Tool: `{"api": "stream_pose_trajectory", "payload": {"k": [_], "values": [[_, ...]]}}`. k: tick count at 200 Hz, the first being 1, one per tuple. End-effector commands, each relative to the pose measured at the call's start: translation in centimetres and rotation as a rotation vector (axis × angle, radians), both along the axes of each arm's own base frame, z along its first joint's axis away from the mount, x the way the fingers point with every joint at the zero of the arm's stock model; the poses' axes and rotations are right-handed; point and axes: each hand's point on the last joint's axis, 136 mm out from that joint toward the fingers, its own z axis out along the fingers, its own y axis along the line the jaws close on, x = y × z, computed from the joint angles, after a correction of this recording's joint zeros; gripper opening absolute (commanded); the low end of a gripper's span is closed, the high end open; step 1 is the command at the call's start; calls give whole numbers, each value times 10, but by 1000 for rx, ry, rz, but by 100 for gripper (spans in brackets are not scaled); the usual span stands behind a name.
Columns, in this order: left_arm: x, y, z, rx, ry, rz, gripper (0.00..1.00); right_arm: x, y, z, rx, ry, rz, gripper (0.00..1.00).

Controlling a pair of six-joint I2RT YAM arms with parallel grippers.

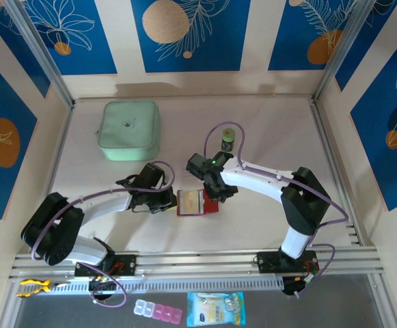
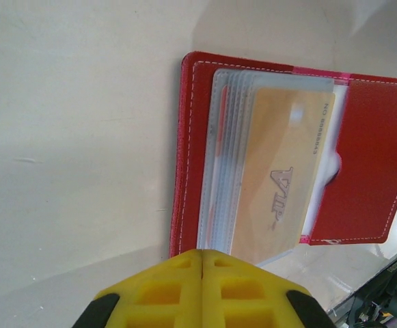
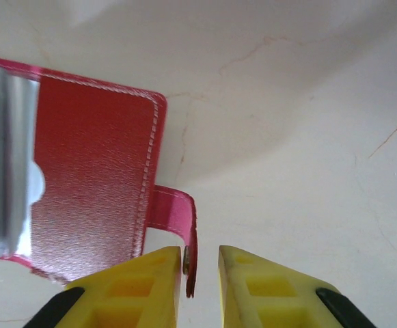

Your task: Take the credit cards out of the card holder

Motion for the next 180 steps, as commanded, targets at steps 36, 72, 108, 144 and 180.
{"api": "stream_pose_trajectory", "payload": {"k": [36, 72, 108, 144, 180], "values": [[5, -6, 5, 2, -16, -16, 5, -2, 30, 25, 62, -10, 40, 24], [4, -7, -1, 8, -1, -21, 5, -9, 56, 15, 127, 45, 53, 25], [5, -12, 2, -4, -8, -22, 5, -11, 51, -10, 109, 99, 2, 37], [6, -15, 2, -4, -5, -31, 5, -11, 41, -28, 137, 147, -57, 50], [4, -18, -2, -4, 0, -33, 5, -8, 33, -36, 159, 171, -96, 58]]}}
